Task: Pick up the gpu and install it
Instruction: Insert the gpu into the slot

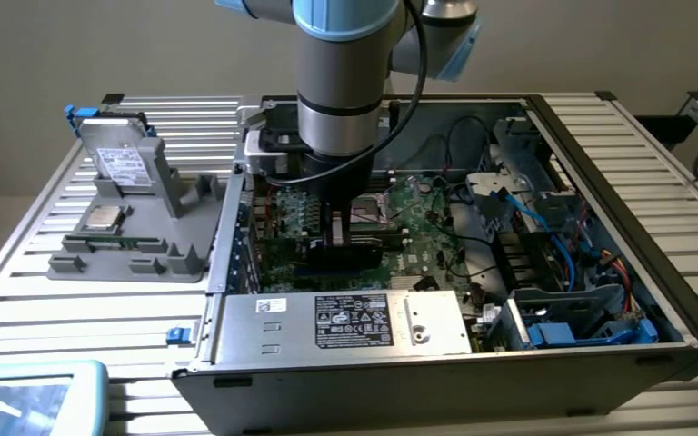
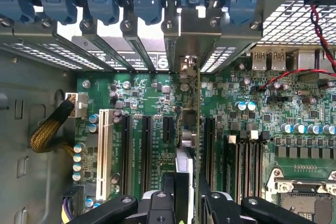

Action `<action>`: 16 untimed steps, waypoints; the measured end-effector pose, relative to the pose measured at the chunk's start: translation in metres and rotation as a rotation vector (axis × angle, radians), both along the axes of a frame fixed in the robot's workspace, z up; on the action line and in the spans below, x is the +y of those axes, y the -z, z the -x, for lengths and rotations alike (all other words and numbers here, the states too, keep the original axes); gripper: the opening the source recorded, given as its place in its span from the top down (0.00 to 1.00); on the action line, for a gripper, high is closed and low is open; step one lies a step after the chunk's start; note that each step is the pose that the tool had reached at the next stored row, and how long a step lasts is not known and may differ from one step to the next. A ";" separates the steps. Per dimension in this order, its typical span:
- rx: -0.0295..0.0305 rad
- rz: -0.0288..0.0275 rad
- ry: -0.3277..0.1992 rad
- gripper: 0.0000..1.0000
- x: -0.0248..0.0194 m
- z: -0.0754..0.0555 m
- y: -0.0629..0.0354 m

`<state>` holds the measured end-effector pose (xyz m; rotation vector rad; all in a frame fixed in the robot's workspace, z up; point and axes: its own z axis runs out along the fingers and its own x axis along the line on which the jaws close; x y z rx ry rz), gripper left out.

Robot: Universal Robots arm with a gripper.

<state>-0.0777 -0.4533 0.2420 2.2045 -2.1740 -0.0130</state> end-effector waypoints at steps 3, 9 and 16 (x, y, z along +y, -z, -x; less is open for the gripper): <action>0.0000 0.0000 0.000 0.73 -0.0001 0.000 0.0000; 0.0005 -0.0001 -0.004 0.73 -0.0003 0.000 0.0000; 0.0007 -0.0001 -0.007 0.73 -0.0004 0.000 0.0000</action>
